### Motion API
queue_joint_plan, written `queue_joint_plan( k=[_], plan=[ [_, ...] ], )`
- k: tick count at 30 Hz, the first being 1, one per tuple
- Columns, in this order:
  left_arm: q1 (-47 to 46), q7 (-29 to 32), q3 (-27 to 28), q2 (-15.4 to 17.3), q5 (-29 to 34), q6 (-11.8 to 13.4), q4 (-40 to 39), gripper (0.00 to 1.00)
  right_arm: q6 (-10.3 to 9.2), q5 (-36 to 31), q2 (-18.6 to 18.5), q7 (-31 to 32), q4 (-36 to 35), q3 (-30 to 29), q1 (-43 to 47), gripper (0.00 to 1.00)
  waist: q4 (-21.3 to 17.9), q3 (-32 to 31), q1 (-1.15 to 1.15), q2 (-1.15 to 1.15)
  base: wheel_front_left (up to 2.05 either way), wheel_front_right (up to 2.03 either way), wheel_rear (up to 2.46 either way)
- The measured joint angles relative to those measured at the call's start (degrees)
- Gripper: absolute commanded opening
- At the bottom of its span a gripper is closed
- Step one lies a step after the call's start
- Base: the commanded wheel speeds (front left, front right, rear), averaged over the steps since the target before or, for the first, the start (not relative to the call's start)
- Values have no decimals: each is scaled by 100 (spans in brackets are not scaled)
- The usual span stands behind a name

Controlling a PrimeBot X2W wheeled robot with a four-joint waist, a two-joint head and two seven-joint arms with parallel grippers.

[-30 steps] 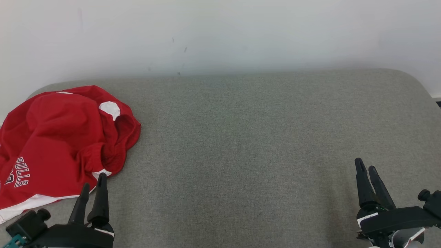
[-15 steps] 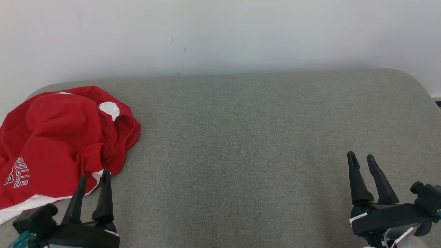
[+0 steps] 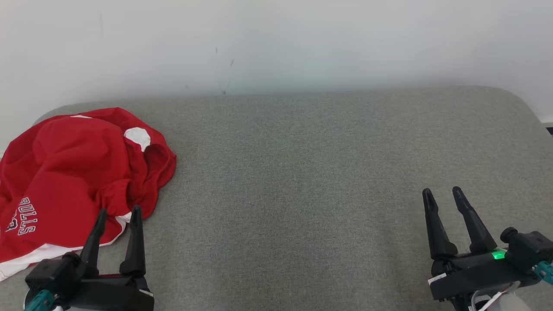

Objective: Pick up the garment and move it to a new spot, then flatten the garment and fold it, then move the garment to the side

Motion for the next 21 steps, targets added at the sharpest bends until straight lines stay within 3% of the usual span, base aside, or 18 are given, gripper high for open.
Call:
queue_joint_plan(
  k=[11, 21],
  plan=[
    [-3, -213, -71, 85, 814, 42, -174, 100, -5, -838, -73, -192, -180, 168, 0, 100, 7, 18, 0, 0, 0, 0, 0],
    [-3, -213, -38, 74, 868, 33, -188, 100, 2, -928, -57, -215, -188, 134, 0, 100, 1, 44, 0, 0, 0, 0, 0]
  ],
)
